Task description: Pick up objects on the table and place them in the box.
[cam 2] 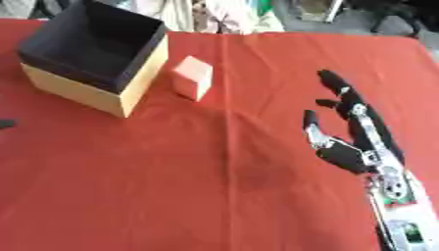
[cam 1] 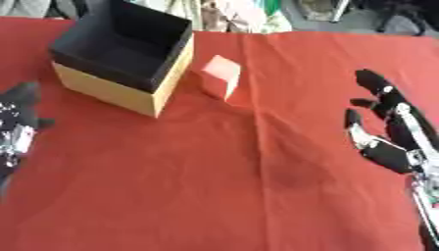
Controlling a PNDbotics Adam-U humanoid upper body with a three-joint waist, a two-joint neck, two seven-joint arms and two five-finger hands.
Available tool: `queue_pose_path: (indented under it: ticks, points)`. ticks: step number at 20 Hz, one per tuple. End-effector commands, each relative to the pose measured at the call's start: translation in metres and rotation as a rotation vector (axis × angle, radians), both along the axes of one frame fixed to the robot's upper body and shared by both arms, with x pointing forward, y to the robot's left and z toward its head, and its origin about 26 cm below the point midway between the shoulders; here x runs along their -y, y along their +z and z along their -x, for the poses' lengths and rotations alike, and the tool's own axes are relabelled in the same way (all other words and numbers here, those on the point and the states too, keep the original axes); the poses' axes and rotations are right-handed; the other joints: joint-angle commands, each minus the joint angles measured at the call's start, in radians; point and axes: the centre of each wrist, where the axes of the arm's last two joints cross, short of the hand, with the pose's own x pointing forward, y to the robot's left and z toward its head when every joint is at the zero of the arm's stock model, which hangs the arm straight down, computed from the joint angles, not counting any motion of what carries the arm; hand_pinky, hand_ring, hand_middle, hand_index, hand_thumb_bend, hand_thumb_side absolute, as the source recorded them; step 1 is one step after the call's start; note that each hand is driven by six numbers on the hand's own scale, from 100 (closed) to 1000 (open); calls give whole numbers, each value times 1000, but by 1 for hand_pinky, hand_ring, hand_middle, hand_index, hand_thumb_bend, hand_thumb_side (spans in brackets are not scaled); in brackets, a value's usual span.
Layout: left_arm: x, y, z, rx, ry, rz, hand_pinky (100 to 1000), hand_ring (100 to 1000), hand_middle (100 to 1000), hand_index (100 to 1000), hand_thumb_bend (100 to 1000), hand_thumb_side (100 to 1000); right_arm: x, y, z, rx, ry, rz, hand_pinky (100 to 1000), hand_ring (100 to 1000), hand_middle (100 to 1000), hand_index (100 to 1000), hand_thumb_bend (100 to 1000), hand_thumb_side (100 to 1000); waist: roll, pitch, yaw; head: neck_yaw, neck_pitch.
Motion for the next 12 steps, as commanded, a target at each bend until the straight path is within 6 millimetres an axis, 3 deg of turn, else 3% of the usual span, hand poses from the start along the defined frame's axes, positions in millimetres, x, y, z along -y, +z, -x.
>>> queue_pose_path:
  ticks: [1,7,12]
  points:
    - [-1,8,1,27,-5,-19,808,1000,927,915,100,410,3,6,1,15,-1,21,827,1000,954,1000,100,323,3,-15,-1,-2,4]
    - [-1,8,2,26,-4,-24,808,1000,927,915,100,411,4,10,0,22,7,44,828,1000,954,1000,100,303,2,-15,-5,-1,6]
    - [-2,6,2,17,-4,-29,808,1000,928,915,100,415,8,29,-3,61,84,145,824,1000,952,1000,100,274,-7,-21,-5,0,11]
